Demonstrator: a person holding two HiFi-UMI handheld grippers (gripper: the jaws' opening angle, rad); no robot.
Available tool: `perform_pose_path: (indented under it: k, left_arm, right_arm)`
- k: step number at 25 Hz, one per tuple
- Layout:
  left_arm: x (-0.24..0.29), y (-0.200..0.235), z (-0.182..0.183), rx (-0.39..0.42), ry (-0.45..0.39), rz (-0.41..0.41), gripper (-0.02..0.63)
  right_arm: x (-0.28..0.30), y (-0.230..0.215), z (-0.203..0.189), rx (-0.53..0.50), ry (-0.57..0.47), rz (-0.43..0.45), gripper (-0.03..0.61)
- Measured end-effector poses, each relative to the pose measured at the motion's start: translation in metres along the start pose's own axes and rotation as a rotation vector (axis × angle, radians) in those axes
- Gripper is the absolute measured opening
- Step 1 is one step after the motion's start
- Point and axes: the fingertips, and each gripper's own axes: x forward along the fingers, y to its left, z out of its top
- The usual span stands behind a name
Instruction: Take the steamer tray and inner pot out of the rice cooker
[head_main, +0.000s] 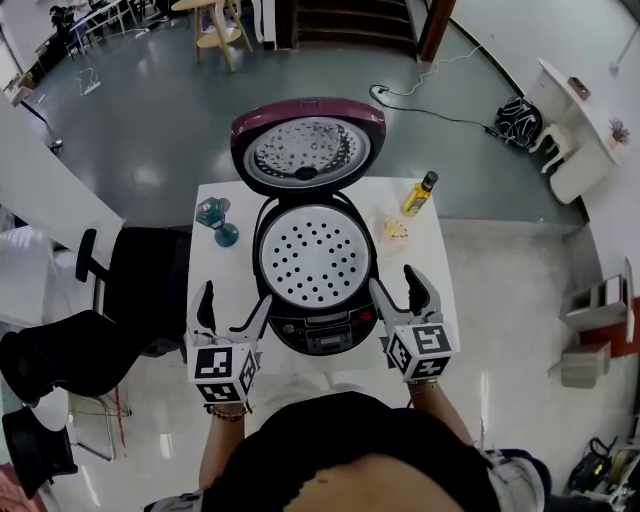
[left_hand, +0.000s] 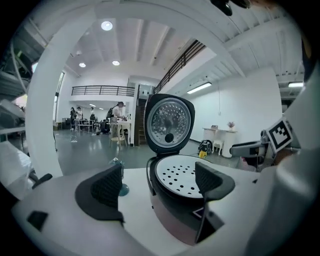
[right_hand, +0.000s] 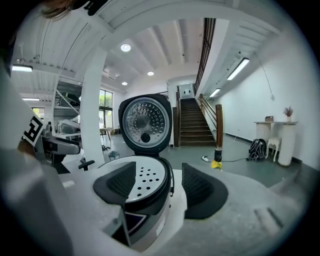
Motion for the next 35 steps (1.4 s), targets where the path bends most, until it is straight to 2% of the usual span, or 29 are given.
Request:
perform_pose_path:
  k: [2,6,10,12,16,22,25,29,32,35]
  left_arm:
    - [0.007,0.004,0.003,0.029,0.009,0.003,0.437]
    - [0.021,0.001,0.006,0.030,0.024,-0.020,0.437]
    - [0.038,-0.011,-0.001,0.068,0.090,-0.066,0.437]
    - [0.047,-0.014,-0.004,0.105,0.129,-0.063,0.437]
    - [0.064,-0.013,-0.004,0.139,0.181,-0.032,0.437]
    - [0.092,-0.024,-0.014,0.204,0.290,-0.054,0.437]
    - [0.105,-0.022,-0.016,0.192,0.308,-0.044,0.436]
    - [0.121,-0.019,-0.027,0.222,0.376,-0.061,0.436]
    - [0.134,-0.018,-0.035,0.298,0.463,-0.077,0.436]
    - [0.146,-0.014,-0.048,0.392,0.569,-0.087,0.436]
  right_arm:
    - [0.008,-0.007,0.002,-0.026,0.004,-0.016,0.275]
    - [0.022,-0.012,0.006,-0.067,0.025,-0.026,0.275]
    - [0.036,-0.012,0.006,-0.141,0.075,-0.023,0.275]
    - [0.045,-0.012,0.004,-0.184,0.114,-0.021,0.275]
    - [0.064,-0.011,0.000,-0.213,0.188,0.015,0.275]
    - [0.090,-0.012,-0.001,-0.260,0.270,0.061,0.275]
    - [0.105,-0.016,-0.012,-0.312,0.347,0.077,0.275]
    - [0.127,-0.017,-0.019,-0.431,0.399,0.051,0.275]
    - [0.143,-0.016,-0.023,-0.591,0.456,0.027,0.275]
    - [0.157,-0.014,-0.038,-0.709,0.557,0.036,0.275]
